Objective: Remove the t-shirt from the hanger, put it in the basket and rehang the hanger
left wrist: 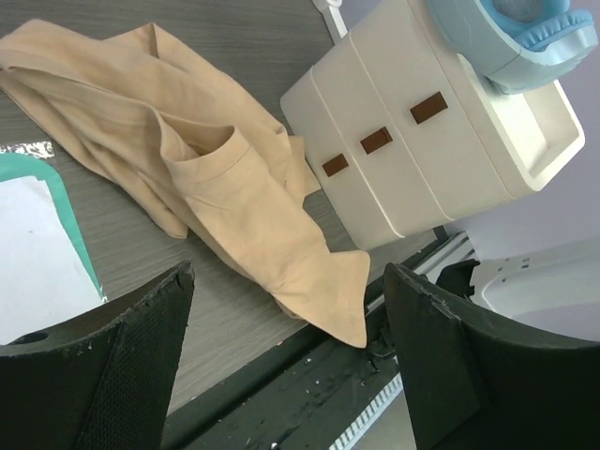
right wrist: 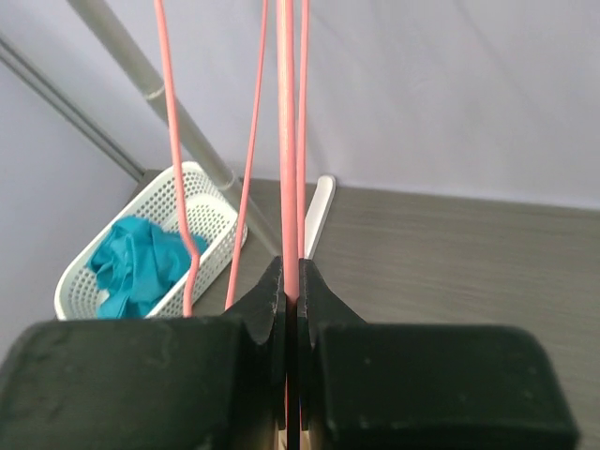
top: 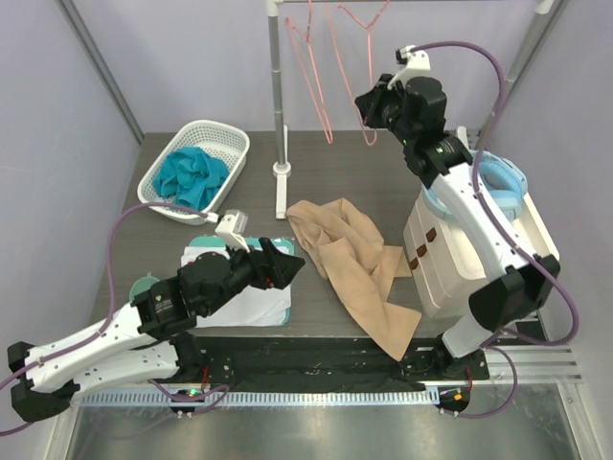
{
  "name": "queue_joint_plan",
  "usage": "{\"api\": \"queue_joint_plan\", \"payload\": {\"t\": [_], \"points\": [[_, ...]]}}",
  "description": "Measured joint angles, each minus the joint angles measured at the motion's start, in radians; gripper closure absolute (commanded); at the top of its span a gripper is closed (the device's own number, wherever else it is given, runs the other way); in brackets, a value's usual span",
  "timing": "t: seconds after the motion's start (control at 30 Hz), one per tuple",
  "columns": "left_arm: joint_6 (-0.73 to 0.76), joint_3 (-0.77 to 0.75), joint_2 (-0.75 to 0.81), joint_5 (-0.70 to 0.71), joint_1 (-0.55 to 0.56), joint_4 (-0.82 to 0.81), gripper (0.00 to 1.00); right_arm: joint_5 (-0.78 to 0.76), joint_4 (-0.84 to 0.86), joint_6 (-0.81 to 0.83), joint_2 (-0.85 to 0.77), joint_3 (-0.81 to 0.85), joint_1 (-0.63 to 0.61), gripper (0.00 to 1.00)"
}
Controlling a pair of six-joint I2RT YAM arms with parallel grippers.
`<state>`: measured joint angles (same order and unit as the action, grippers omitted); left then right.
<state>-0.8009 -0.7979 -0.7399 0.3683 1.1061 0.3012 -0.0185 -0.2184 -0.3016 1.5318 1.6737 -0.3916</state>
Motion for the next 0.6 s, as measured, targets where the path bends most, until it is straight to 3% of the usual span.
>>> {"api": "queue_joint_plan", "payload": {"t": [0.27,0.4,0.53,0.6], "points": [[-0.007,0.022,0.043,0.029,0.000,0.035,0.11,-0.031,-0.056,0.000,0.262,0.296,-0.013,0.99],[-0.037,-0.003,-0.018,0.104,0.000,0.129,0.05,-0.053,-0.097,-0.019,0.275,0.303,-0.028,0.99],[-0.056,-0.064,-0.120,0.134,-0.006,0.202,0.06,-0.083,-0.099,-0.035,0.272,0.275,-0.039,0.99],[-0.063,-0.077,-0.151,0.122,-0.009,0.205,0.05,-0.095,-0.100,-0.038,0.272,0.254,-0.043,0.87]]}}
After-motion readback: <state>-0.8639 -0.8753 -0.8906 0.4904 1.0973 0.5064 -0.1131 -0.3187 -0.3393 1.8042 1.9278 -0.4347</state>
